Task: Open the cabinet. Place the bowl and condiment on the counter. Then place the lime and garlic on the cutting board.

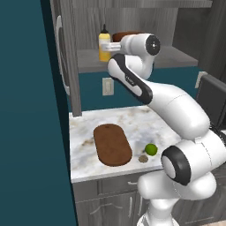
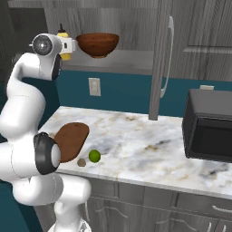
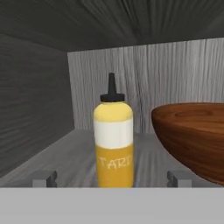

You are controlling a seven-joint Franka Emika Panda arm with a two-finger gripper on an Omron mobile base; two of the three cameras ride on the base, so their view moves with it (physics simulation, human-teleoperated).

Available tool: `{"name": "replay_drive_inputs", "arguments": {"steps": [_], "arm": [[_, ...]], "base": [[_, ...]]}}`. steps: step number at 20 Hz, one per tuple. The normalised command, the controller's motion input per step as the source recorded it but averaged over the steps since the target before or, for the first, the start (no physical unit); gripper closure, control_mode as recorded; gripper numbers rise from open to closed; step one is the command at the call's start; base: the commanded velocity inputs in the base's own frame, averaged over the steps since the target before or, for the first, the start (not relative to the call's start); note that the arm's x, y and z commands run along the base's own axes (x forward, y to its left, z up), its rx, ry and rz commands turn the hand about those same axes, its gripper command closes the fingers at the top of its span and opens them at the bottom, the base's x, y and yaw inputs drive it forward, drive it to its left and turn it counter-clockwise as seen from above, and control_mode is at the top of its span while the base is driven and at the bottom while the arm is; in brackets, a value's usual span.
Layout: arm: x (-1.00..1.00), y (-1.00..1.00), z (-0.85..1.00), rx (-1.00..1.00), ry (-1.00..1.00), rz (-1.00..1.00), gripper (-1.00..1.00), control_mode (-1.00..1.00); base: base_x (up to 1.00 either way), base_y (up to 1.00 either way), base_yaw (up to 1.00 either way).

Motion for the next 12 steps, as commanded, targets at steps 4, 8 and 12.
{"name": "replay_drive_inputs", "arguments": {"steps": [4,8,12], "arm": [[0.42,0.07,0.00,0.00,-0.01,-0.04,-1.00,-1.00],[0.29,0.25,0.00,0.00,0.00,-0.04,-1.00,-1.00],[0.18,0.23,0.00,0.00,0.00,-0.01,-1.00,-1.00]], "base": [[0.00,0.00,0.00],[0.00,0.00,0.00],[0.00,0.00,0.00]]}}
